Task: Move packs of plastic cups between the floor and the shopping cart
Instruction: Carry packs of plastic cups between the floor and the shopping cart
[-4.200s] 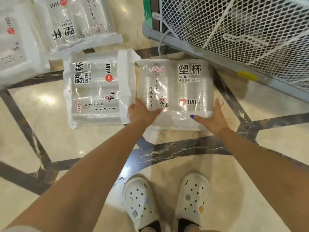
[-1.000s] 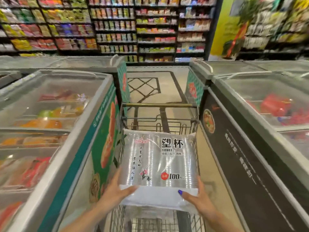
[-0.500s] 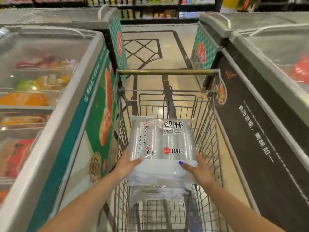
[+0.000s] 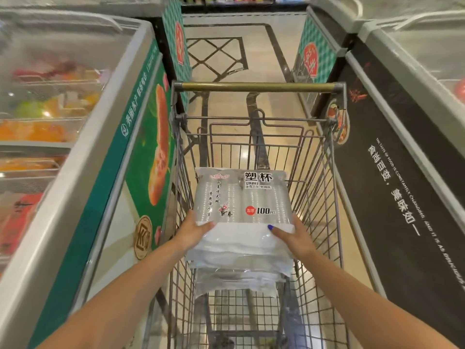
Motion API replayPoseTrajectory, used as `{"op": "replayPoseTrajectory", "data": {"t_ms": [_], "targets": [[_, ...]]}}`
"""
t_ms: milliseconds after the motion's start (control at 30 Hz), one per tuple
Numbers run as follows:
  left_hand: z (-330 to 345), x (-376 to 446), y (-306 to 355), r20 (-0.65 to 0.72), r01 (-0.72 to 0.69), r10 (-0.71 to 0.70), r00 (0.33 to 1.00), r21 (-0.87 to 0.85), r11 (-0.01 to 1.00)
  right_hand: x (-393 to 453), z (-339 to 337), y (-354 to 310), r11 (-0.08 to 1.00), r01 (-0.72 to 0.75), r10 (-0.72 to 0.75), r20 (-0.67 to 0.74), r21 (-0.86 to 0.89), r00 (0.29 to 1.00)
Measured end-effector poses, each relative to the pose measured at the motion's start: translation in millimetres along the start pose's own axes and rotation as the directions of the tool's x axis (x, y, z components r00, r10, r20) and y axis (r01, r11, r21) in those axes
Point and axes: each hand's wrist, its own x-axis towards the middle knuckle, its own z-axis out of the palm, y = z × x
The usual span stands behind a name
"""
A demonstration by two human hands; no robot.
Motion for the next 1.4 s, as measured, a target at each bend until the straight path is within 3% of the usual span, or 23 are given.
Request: {"op": "replayPoseTrajectory", "data": {"t_ms": [167,233,333,467,633,833,967,1133,1300,1400], "targets": [[-2,16,7,-0.043,-0.029,0.032,0.999,0.071,0.997,14,0,-11,0.976,-0.040,0.035,-0.024,-0.213,0.999],[-5,17,8,-0.079,-0.068,0.084,0.993,0.187,0.980,13,0,-17,0.942,-0.037,0.017,-0.064,-0.333,0.998],[-6,11,11,-0.062,-0.130,0.185,0.981,0.498,0.858,6,1,-23,0.885,0.021,-0.082,-0.111,-0.465,0.990],[-3,-16,24,-0.082,-0.185,0.342,0.936,0.712,0.677,-27,-5,-48,0.833,0.120,-0.213,-0.112,-0.540,0.971],[-6,-58,42,-0.027,-0.220,0.401,0.916,0.802,0.556,-73,-32,-86,0.715,0.229,-0.359,-0.065,-0.660,0.931],[-6,-135,90,-0.117,-0.255,0.577,0.808,0.813,0.523,-118,-66,-132,0.590,0.297,-0.502,-0.053,-0.751,0.863],[12,-201,110,-0.181,-0.216,0.615,0.768,0.830,0.515,-153,-87,-144,0.423,0.407,-0.612,0.076,-0.809,0.787],[38,-302,107,-0.381,-0.030,0.546,0.746,0.800,0.599,-214,-94,-148,0.186,0.574,-0.680,0.317,-0.798,0.661],[42,-414,71,-0.505,0.132,0.481,0.717,0.775,0.617,-288,-65,-141,0.002,0.724,-0.641,0.555,-0.689,0.530],[36,-493,41,-0.603,0.268,0.450,0.659,0.747,0.608,-342,-25,-145,-0.117,0.814,-0.590,0.699,-0.569,0.404]]}}
